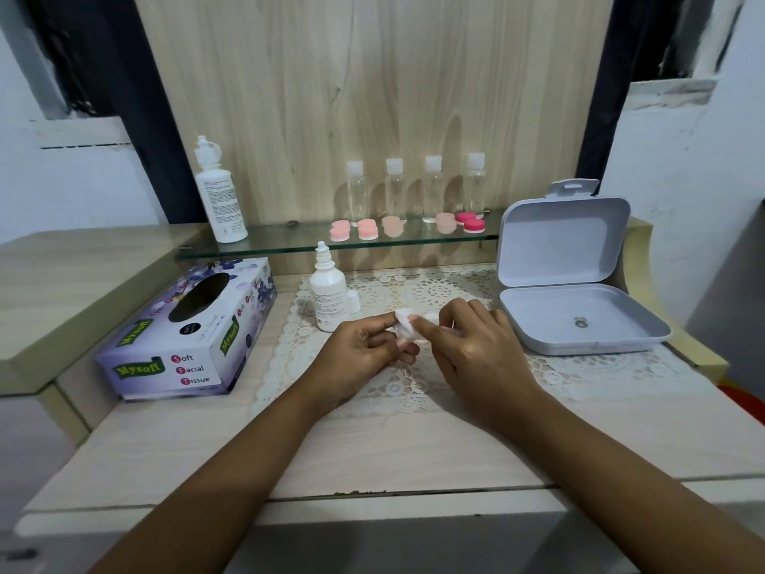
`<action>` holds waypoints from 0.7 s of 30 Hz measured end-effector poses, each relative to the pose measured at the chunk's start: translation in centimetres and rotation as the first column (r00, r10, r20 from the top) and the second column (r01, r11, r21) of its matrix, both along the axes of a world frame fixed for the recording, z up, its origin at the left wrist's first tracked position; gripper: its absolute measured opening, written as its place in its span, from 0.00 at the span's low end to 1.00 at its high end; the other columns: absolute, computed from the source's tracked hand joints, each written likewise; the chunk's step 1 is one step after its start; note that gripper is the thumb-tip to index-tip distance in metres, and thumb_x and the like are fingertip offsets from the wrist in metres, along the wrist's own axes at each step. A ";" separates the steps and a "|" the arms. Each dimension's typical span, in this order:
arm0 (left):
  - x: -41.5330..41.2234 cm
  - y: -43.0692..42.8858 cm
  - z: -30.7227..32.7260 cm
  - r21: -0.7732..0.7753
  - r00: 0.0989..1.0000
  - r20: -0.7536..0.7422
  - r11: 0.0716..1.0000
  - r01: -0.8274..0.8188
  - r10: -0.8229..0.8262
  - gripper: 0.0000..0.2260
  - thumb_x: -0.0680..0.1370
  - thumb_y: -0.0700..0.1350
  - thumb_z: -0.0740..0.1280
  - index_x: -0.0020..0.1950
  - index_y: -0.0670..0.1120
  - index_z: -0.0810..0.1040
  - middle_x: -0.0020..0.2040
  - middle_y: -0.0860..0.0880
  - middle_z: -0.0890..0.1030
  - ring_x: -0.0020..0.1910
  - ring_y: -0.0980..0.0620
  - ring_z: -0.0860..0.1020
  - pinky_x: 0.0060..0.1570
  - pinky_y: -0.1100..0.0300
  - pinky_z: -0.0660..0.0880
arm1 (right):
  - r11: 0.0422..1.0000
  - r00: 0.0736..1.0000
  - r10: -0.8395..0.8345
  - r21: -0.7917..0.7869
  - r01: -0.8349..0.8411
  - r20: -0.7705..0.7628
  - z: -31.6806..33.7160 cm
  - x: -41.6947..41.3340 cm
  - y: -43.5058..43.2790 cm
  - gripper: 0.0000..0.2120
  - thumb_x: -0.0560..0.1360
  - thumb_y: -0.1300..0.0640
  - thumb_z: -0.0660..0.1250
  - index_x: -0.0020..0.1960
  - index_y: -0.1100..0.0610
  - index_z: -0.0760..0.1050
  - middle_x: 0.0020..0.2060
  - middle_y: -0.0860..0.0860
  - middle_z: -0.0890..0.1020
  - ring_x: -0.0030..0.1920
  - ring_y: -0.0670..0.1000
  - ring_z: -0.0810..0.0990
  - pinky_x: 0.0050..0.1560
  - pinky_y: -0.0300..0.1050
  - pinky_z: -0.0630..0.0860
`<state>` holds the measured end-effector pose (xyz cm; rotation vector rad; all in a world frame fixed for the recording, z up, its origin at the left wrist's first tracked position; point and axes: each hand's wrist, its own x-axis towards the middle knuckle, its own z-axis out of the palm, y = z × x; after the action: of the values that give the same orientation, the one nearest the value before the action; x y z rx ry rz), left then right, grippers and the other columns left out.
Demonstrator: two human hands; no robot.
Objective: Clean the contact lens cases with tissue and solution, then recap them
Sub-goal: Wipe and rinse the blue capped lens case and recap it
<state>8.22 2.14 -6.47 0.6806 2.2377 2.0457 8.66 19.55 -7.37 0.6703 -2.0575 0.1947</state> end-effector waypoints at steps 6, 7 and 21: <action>0.0 -0.1 0.3 0.070 0.998 0.005 0.995 -0.070 0.070 0.17 0.76 0.30 0.63 0.58 0.49 0.75 0.39 0.49 0.84 0.39 0.53 0.82 0.43 0.64 0.78 | 0.998 0.999 0.033 0.055 -0.035 0.031 0.0 0.3 0.2 0.16 0.71 0.61 0.61 0.56 0.53 0.79 0.37 0.53 0.75 0.35 0.55 0.73 0.35 0.46 0.64; 0.0 -0.1 0.3 0.070 0.997 0.005 0.995 -0.075 0.075 0.16 0.76 0.31 0.63 0.57 0.50 0.76 0.38 0.49 0.84 0.39 0.53 0.82 0.44 0.64 0.78 | 0.999 1.000 0.007 0.044 -0.008 0.025 0.0 0.2 0.3 0.16 0.71 0.61 0.61 0.55 0.53 0.80 0.37 0.53 0.75 0.35 0.55 0.74 0.35 0.46 0.65; 0.0 -0.1 0.3 0.060 0.997 0.006 0.995 -0.078 0.077 0.15 0.76 0.33 0.64 0.57 0.51 0.76 0.38 0.48 0.84 0.40 0.53 0.82 0.45 0.62 0.79 | 1.000 0.999 -0.003 0.002 0.002 0.043 -0.1 0.2 0.7 0.15 0.71 0.62 0.61 0.54 0.54 0.80 0.36 0.54 0.76 0.34 0.55 0.74 0.35 0.46 0.68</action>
<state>8.25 2.03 -6.14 0.6025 2.2428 2.1563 8.81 20.27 -7.45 0.6702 -2.0994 0.2068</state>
